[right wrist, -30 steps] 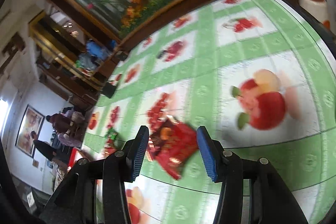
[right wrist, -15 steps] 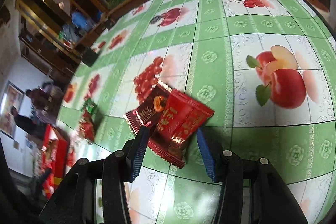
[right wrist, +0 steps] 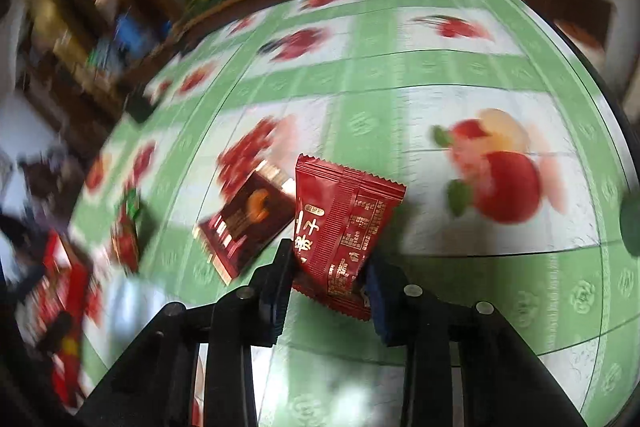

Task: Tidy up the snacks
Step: 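Grasp the dark brown chocolate bag with the left tool while the right tool grasps a red gold-text bag, then carry both held bags over the red-rimmed tray, then open both tools to drop the bags into the tray, then grasp the red white-flower bag with the right tool while the left tool moves toward the pink bag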

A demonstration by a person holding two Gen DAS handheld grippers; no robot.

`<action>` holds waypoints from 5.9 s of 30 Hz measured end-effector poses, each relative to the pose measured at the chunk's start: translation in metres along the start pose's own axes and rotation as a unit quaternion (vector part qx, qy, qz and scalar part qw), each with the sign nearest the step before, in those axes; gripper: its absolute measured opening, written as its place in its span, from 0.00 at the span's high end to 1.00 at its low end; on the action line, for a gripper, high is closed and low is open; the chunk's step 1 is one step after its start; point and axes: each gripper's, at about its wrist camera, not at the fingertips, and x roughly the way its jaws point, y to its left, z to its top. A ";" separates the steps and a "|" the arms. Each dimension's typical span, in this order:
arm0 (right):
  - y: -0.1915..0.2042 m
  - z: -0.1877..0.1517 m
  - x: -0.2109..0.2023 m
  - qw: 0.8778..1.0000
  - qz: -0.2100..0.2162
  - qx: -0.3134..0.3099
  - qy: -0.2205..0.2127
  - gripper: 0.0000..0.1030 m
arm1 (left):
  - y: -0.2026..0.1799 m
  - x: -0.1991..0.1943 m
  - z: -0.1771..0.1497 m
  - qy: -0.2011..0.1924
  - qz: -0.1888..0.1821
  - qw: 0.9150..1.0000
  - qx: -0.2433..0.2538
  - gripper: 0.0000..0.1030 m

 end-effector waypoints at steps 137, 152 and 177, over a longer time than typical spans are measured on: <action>0.374 -0.118 0.039 0.926 0.313 -0.209 -0.004 0.67 | 0.252 -0.072 -0.158 -0.005 0.130 0.959 -0.252 0.68; 0.361 -0.106 0.036 0.932 0.309 -0.189 -0.020 0.56 | 0.249 -0.080 -0.160 -0.007 0.143 0.956 -0.256 0.56; 0.235 -0.011 0.111 0.967 0.111 -0.229 0.005 0.63 | 0.203 -0.086 -0.132 -0.019 0.094 0.972 -0.214 0.48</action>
